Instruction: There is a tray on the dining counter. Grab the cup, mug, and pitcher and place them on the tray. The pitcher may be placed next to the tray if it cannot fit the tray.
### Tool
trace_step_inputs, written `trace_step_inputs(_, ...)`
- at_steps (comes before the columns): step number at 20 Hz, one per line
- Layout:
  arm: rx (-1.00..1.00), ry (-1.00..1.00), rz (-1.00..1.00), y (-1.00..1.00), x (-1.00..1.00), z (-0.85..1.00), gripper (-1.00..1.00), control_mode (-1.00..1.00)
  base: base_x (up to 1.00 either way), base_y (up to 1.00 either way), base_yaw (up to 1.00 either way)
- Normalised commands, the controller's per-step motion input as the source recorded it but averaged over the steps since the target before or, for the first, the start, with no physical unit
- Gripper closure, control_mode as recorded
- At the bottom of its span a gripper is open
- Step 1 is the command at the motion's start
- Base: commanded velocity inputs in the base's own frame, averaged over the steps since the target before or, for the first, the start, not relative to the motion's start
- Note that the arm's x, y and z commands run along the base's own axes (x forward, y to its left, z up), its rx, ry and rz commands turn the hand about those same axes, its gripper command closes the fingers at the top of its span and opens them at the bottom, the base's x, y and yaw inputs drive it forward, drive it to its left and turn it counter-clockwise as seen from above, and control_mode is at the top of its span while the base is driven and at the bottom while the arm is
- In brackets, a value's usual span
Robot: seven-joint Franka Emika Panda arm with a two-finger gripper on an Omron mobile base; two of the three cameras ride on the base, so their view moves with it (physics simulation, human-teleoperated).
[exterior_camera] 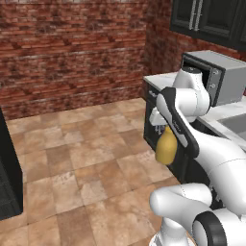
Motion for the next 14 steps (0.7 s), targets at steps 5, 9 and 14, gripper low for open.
trace_step_inputs(5, 0.0, 0.0, 0.0, 0.0, 0.0, 0.0, 1.0, 1.0, 1.0, 0.0, 0.16)
trace_step_inputs(9, 0.0, 0.0, 0.0, 0.0, 0.0, 0.0, 1.0, 1.0, 1.0, 0.0, 0.17)
trace_step_inputs(14, 0.0, 0.0, 0.0, 0.0, 0.0, 0.0, 1.0, 1.0, 1.0, 0.0, 0.2)
